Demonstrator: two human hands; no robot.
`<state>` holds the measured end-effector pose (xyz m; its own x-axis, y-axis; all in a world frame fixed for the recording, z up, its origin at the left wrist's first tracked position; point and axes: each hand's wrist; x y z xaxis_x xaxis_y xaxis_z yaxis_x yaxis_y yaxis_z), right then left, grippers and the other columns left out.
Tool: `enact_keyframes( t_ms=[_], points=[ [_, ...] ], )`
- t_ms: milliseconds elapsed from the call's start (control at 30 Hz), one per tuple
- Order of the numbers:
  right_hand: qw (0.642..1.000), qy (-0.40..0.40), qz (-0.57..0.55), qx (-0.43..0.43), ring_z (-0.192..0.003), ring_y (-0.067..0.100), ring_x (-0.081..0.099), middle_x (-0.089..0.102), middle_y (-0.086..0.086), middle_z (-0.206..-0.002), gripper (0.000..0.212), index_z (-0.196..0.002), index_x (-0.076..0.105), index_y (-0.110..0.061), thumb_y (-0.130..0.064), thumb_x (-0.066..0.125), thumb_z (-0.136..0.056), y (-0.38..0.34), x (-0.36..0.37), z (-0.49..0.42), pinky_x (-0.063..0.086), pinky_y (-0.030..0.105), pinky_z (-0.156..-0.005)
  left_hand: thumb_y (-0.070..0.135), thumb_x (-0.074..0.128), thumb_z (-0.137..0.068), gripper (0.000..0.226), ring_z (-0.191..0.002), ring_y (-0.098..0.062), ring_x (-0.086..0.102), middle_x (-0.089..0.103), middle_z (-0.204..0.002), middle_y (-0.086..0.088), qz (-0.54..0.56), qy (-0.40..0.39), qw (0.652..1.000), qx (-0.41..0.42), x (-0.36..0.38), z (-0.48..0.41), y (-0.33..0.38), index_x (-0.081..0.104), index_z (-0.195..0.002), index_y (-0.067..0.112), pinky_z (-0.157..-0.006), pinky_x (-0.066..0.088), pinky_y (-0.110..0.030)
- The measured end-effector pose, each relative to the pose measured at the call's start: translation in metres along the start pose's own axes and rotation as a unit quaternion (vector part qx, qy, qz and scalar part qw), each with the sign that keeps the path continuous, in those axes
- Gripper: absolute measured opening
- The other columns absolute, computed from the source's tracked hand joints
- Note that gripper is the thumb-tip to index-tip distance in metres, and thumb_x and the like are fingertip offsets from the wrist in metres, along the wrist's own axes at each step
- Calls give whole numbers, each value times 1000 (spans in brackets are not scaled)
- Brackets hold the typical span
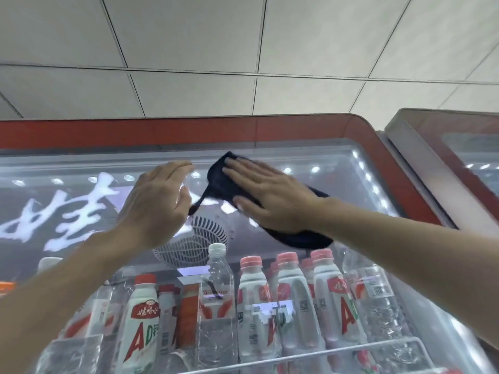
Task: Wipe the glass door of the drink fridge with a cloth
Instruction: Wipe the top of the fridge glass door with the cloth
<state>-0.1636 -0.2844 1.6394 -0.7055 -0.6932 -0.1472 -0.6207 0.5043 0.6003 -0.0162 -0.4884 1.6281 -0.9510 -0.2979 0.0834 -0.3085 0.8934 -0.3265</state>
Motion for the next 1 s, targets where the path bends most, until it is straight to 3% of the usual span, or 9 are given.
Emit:
enact_keyframes(
  t_ms=[133,300,367,467,567,767,900,1000],
  points=[
    [994,8,20,111,-157,8,-8,-6,-2,-172,63,-165,0,-20,-46,16,-110,22,-3,-52,-6,31,-128,27,30,-94,56,-138,-20,43,50,-150,2,1,2,1000,0,1,0,-3,50,-145,15,-115,30,-40],
    [987,2,7,161,-157,11,-11,-9,1,-172,64,-164,-2,-17,-45,13,-109,1,0,-49,-6,35,-128,26,33,-93,54,-136,-20,45,54,-146,2,46,-4,999,3,-4,1,-4,54,-141,15,-115,30,-38],
    [991,4,-1,135,-157,12,-14,-11,2,-172,66,-164,-3,-16,-48,14,-108,-27,4,-28,-9,36,-128,25,35,-91,52,-132,-21,48,59,-140,-2,85,8,996,-19,-15,3,-10,59,-135,14,-114,33,-39],
    [1000,1,4,13,-156,10,-18,-13,-1,-170,68,-164,-2,-17,-50,17,-108,-71,13,8,-11,34,-127,22,35,-90,50,-127,-22,52,62,-135,-5,66,32,997,-38,-29,9,-28,62,-131,12,-108,35,-36],
    [999,-10,2,-42,-155,6,-17,-9,-5,-171,69,-164,-1,-21,-54,16,-107,-58,10,-1,-12,30,-126,18,38,-88,48,-126,-25,53,62,-134,-3,33,12,999,-16,-31,11,-43,63,-127,13,-106,37,-38],
    [992,10,17,122,-157,7,-9,-7,-4,-172,64,-165,0,-22,-50,16,-109,-10,4,-87,-4,35,-128,18,38,-90,46,-127,-22,51,58,-136,0,-3,13,1000,20,-23,14,-53,58,-131,16,-107,38,-41],
    [987,11,16,162,-157,9,-7,-6,-3,-172,64,-165,1,-20,-48,15,-108,-17,4,-97,-4,35,-128,10,44,-95,40,-127,-20,48,56,-137,1,8,21,999,22,-20,14,-54,55,-132,17,-108,34,-36],
    [985,13,2,169,-157,11,-11,-8,0,-172,67,-164,0,-17,-50,14,-108,-44,3,-86,-7,35,-128,7,43,-94,40,-127,-19,47,56,-135,2,86,20,996,0,-23,16,-59,58,-129,16,-108,32,-29]
  ],
)
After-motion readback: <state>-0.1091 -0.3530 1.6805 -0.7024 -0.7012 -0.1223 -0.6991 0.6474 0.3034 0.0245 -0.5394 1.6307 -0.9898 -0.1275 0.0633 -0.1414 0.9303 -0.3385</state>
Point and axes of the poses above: each hand's wrist, its own z-axis away from the middle knuckle, its own x-axis out of the palm, y = z × x
